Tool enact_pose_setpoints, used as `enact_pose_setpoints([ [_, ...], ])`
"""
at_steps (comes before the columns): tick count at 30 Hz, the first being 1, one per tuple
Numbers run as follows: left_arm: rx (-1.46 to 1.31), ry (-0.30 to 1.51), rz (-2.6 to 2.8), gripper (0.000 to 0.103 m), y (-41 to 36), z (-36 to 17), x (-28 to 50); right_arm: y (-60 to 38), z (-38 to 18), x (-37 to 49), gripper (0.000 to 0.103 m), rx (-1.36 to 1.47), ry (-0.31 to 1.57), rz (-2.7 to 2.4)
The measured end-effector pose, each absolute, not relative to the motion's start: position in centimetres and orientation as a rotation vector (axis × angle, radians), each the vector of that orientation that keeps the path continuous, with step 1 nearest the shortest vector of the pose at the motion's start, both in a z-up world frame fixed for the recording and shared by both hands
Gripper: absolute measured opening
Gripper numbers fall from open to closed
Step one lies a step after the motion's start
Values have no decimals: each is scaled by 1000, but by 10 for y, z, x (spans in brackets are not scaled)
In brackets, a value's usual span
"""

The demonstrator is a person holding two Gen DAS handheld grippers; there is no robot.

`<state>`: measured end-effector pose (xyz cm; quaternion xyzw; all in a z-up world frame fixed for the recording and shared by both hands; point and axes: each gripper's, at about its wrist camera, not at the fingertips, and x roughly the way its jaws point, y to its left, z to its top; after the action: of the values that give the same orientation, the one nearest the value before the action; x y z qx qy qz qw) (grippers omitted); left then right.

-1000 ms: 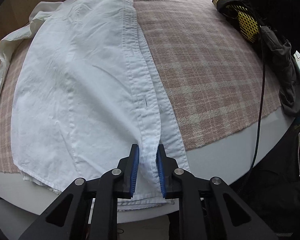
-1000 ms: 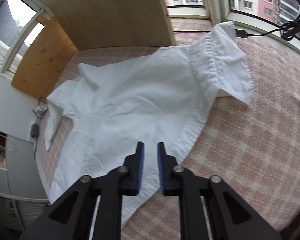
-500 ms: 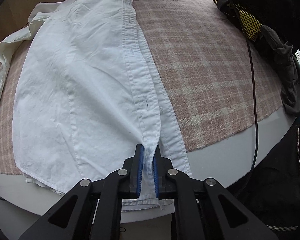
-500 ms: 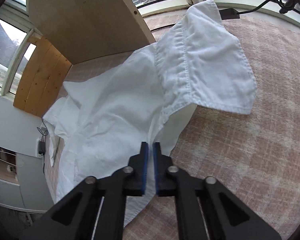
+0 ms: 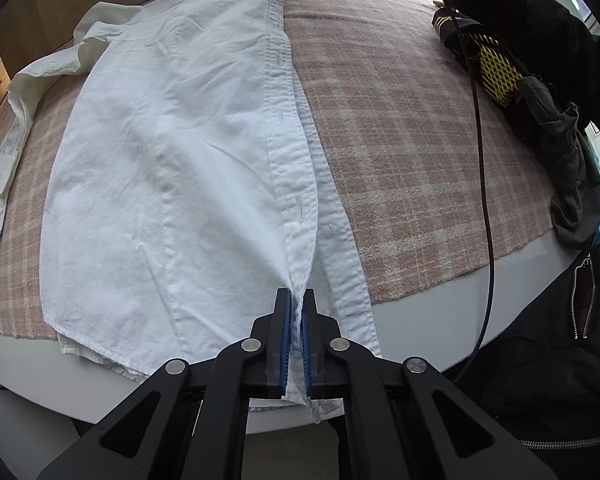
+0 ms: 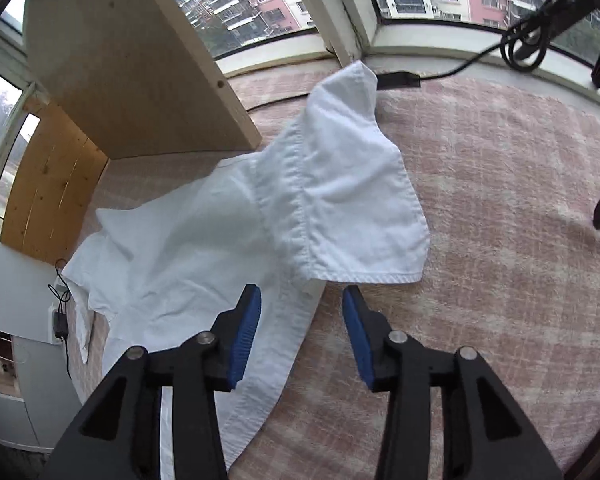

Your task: Fold clothes

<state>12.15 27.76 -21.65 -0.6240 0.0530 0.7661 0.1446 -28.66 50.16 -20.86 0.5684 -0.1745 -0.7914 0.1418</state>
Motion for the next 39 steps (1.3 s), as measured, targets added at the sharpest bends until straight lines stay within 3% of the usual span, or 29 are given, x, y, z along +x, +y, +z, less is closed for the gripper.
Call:
enact_pose_setpoints([
  [7, -1821, 176, 2188, 4, 283, -224, 118, 487, -221, -300, 41, 1630, -418, -2276],
  [9, -1822, 175, 2185, 4, 282, -225, 117, 484, -214, -297, 11, 1625, -361, -2272],
  [13, -1820, 176, 2176, 4, 279, -227, 117, 477, -199, -290, 9, 1610, -253, -2261],
  [14, -1819, 175, 2174, 4, 279, -228, 116, 477, -194, -291, 4, 1591, -245, -2262],
  [19, -1818, 174, 2163, 4, 276, -232, 114, 472, -176, -299, 4, 1510, -274, -2263],
  [25, -1816, 168, 2160, 4, 273, -236, 113, 464, -199, -305, 9, 1645, -202, -2250],
  [27, -1816, 164, 2159, 4, 272, -237, 112, 462, -206, -307, 24, 1687, -179, -2244],
  [29, -1813, 160, 2158, 4, 271, -239, 112, 461, -213, -305, 31, 1691, -168, -2241],
  [31, -1809, 157, 2160, 4, 270, -241, 113, 458, -209, -307, 29, 1666, -190, -2230],
  [32, -1805, 153, 2169, 4, 267, -239, 113, 455, -203, -308, 14, 1643, -213, -2224],
  [33, -1801, 149, 2178, 4, 265, -238, 114, 453, -197, -310, 5, 1621, -236, -2217],
  [39, -1783, 95, 2273, 4, 239, -218, 119, 439, -161, -321, 3, 1486, -368, -2172],
])
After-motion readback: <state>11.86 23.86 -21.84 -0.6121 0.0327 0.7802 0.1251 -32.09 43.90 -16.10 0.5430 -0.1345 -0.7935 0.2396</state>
